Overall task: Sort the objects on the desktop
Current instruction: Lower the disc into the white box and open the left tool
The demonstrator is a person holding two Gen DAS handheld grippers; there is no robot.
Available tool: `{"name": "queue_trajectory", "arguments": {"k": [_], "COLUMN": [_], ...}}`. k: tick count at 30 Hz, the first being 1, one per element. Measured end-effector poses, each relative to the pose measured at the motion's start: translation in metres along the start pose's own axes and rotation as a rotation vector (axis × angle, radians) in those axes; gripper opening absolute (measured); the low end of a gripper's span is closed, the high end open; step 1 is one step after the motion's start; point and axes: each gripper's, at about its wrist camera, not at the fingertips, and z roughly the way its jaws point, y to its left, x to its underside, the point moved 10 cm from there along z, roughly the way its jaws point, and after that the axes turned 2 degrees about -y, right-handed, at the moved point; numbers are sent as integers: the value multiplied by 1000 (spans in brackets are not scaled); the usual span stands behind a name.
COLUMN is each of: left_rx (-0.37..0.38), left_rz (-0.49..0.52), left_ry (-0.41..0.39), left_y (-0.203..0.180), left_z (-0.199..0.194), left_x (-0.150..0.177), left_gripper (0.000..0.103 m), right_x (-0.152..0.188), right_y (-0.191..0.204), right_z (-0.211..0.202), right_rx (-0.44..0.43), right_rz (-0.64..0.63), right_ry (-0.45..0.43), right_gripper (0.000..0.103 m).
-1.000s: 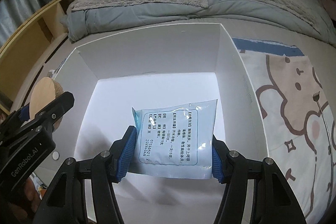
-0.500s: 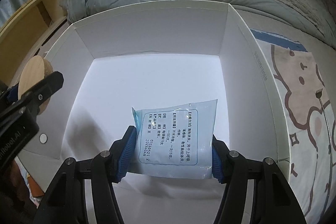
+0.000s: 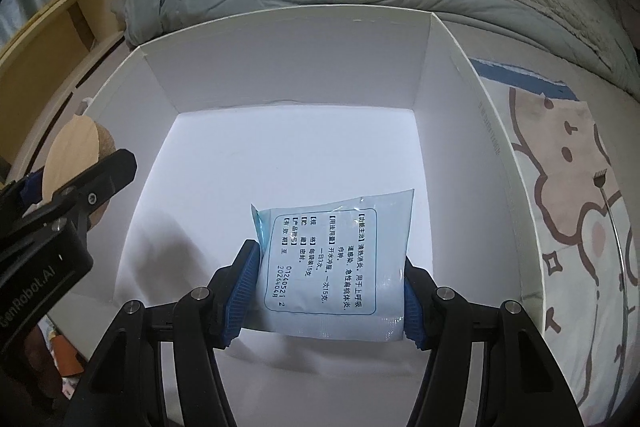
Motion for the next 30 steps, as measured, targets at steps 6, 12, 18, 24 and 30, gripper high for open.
{"name": "queue_trajectory", "arguments": {"k": [6,12,18,24,30], "left_rx": [-5,-2,-11,-9,-16], "left_rz": [-4,-23,-21,-60,-71], "left_ry": [59,96,139,163,155], "left_y": [-1,-2,-5,-1,3], "left_z": [5,8,13,16,18], "left_x": [9,16,23,26,25], "left_gripper": [69,69,69,69,70], "right_x": [1,-2,2,5,4], "right_y": [-2,1,0,9,9], "right_z": [-3,-7,-9,-6,-4], "right_rx": [24,13,12,-4,-7], "right_rz": [8,44,19,-7,-3], "right_ry": [2,-16,-11,-12,-7], "right_gripper": [64,68,71,83,83]}}
